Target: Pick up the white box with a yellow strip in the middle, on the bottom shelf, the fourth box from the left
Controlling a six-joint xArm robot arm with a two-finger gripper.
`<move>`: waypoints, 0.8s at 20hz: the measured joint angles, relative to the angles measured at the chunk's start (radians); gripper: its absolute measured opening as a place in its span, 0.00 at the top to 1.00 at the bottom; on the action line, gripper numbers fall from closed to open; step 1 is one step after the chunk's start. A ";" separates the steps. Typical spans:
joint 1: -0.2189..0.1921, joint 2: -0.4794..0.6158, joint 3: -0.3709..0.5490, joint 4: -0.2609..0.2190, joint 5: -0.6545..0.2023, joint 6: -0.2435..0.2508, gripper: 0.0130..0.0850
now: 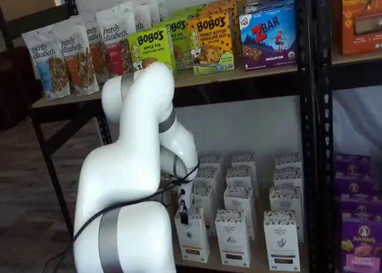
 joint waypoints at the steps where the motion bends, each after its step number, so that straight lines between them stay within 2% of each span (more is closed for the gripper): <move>1: -0.002 0.008 -0.011 -0.003 0.004 0.001 0.00; 7: -0.022 0.060 -0.091 -0.081 0.066 0.059 0.00; 13: -0.022 0.106 -0.156 -0.083 0.112 0.065 0.00; 16: -0.021 0.129 -0.188 -0.132 0.131 0.110 0.00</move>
